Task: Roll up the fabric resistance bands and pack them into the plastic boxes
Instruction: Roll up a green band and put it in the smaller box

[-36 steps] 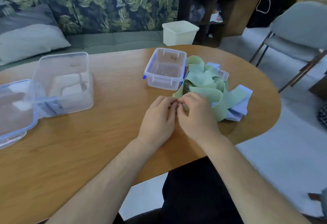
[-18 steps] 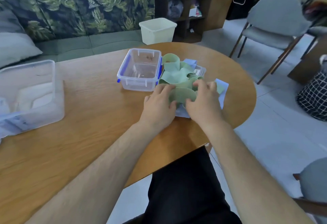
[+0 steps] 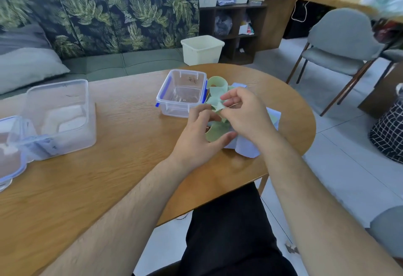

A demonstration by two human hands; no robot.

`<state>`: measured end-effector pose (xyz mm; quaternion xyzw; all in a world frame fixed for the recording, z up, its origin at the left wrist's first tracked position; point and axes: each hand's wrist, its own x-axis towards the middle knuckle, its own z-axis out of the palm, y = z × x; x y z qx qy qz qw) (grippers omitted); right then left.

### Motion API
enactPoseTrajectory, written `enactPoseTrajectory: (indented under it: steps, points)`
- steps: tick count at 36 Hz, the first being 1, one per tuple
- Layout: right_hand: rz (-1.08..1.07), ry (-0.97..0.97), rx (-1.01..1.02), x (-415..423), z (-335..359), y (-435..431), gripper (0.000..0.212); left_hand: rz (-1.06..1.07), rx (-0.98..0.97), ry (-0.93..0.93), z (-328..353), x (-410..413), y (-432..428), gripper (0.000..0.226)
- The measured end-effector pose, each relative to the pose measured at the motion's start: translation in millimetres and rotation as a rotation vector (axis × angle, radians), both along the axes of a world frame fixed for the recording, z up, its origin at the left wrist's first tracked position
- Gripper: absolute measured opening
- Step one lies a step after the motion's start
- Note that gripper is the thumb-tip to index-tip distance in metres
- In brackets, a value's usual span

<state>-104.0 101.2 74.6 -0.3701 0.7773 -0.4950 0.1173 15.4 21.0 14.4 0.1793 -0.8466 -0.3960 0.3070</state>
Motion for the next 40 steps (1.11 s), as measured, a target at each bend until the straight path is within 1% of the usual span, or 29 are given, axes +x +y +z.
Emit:
enactPoseTrajectory:
  steps: [1,3,5,6,10,13,15,17,18,20,22,24,26,29,31,32,36,38,40]
  points:
    - [0.055,-0.027,0.014,-0.3,1.7,0.4,0.027,0.011,-0.004,-0.014,0.7,-0.5,-0.6,0.036]
    - [0.153,-0.140,0.066,-3.0,4.9,3.5,0.023,0.066,0.002,-0.018,1.5,-0.1,-0.8,0.023]
    - [0.134,-0.228,0.070,-8.8,5.5,8.1,0.015,0.148,0.047,-0.002,0.3,2.7,-0.2,0.026]
    - [0.083,-0.223,0.062,-12.6,3.6,10.0,0.015,0.184,0.073,0.004,-1.1,4.3,-0.3,0.027]
    - [-0.128,0.065,0.152,-27.6,-18.0,11.3,0.013,0.275,0.042,-0.033,-10.9,3.7,-3.6,0.033]
    - [-0.149,0.213,0.223,-39.2,-36.7,6.0,0.035,0.288,-0.006,-0.029,-15.1,-4.6,-5.7,0.024]
    - [-0.117,0.259,0.282,-44.2,-44.0,0.4,0.051,0.262,-0.034,-0.010,-15.6,-11.6,-6.3,0.018]
    - [-0.093,0.283,0.345,-48.7,-50.5,-5.1,0.058,0.234,-0.078,-0.023,-16.2,-18.5,-6.6,0.012]
    - [-0.094,0.300,0.362,-51.1,-53.6,-7.7,0.056,0.222,-0.098,-0.034,-16.6,-21.7,-6.7,0.009]
    - [-0.124,0.387,0.397,-54.6,-56.6,-11.2,0.041,0.200,-0.111,-0.057,-17.2,-27.2,-7.5,0.006]
    - [-0.147,0.487,0.452,-56.0,-56.8,-12.8,0.022,0.183,-0.102,-0.083,-16.5,-30.5,-8.2,0.010]
    - [-0.141,0.526,0.470,-55.5,-56.9,-12.2,0.011,0.172,-0.098,-0.103,-14.2,-31.8,-8.2,0.014]
    - [-0.136,0.549,0.391,-55.0,-58.6,-8.4,0.008,0.163,-0.105,-0.108,-12.4,-32.8,-7.9,0.022]
    - [-0.104,0.649,0.155,-51.6,-57.2,1.2,0.006,0.146,-0.114,-0.050,-10.6,-33.7,-6.7,0.047]
    - [-0.054,0.701,0.012,-47.0,-50.4,8.8,0.004,0.145,-0.165,0.011,-8.5,-35.6,-6.5,0.062]
    - [-0.039,0.728,-0.045,-44.5,-46.2,12.2,0.004,0.154,-0.197,0.024,-6.8,-37.5,-6.7,0.066]
    - [-0.017,0.804,-0.139,-38.7,-29.0,19.0,0.009,0.202,-0.306,0.016,6.1,-45.2,-8.3,0.061]
    - [-0.009,0.803,-0.157,-36.2,-19.9,19.2,0.009,0.183,-0.296,0.033,13.6,-46.0,-8.5,0.055]
    - [0.008,0.778,-0.168,-33.9,-10.6,17.7,0.008,0.160,-0.221,0.063,22.5,-44.5,-7.0,0.047]
